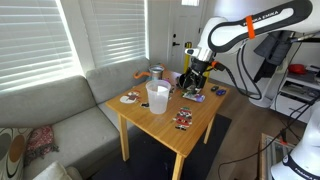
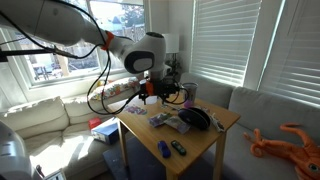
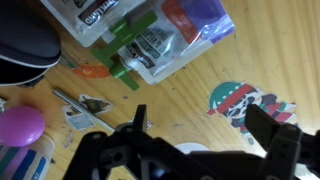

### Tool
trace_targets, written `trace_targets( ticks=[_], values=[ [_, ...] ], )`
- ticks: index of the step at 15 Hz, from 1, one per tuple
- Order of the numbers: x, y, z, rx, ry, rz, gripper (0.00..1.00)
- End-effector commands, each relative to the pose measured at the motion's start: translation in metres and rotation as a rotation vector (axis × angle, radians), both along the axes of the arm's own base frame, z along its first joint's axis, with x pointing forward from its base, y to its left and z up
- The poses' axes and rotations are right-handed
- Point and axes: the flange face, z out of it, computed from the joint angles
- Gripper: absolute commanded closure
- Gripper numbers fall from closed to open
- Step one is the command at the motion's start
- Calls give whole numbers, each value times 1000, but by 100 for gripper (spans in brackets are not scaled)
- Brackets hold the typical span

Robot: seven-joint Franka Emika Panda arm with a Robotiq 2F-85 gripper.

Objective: Pick up the clear cup and pour all its contents onto the table, put the clear cup back onto the table, pick up one of the sachets with a green lid and place it right way up on the table

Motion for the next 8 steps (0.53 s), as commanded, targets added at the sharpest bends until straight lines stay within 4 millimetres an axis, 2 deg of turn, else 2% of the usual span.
trace_targets(
  ticks=[1, 4, 8],
  values=[
    [22, -5, -16, 8, 32, 64, 0],
    [37, -14, -23, -6, 41, 106, 0],
    [55, -23, -23, -7, 47, 142, 0]
  ],
)
